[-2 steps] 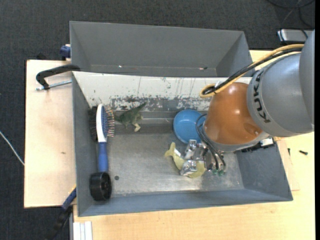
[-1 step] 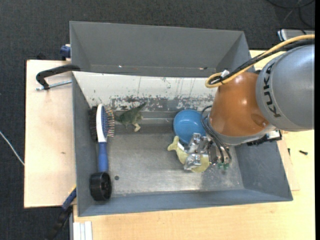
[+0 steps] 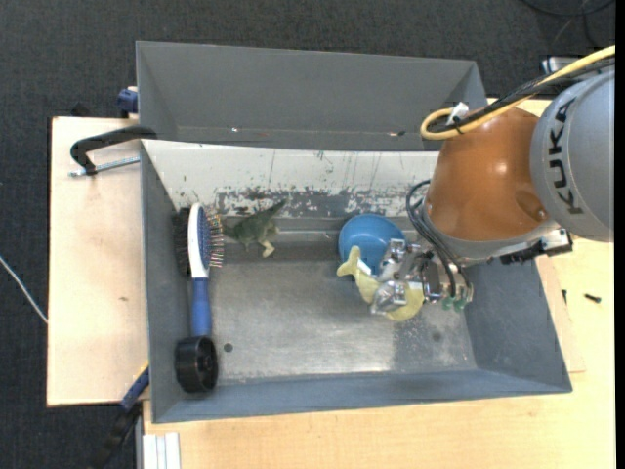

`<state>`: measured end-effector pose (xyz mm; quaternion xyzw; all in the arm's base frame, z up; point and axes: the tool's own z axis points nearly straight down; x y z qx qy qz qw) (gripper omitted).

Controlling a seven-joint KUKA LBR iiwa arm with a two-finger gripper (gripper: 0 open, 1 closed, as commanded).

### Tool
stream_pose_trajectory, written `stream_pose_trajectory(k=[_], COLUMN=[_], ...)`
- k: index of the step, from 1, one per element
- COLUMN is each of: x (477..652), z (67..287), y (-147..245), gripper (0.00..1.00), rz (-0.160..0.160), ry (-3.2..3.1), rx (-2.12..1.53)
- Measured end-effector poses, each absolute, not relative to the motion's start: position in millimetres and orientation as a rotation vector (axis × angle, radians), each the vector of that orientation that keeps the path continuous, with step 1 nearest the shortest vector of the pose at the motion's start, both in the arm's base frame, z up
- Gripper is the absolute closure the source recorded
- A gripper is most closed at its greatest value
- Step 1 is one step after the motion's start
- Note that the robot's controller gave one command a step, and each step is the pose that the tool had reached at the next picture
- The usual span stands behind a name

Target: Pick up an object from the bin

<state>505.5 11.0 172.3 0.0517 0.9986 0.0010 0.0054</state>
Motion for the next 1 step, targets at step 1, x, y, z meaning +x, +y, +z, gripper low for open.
stream_pose_trajectory(k=[1], x=[506.5], z=[175.1], y=[11.4], gripper=[1.00], rz=[0.003], ry=[3.132], rx=[0.161])
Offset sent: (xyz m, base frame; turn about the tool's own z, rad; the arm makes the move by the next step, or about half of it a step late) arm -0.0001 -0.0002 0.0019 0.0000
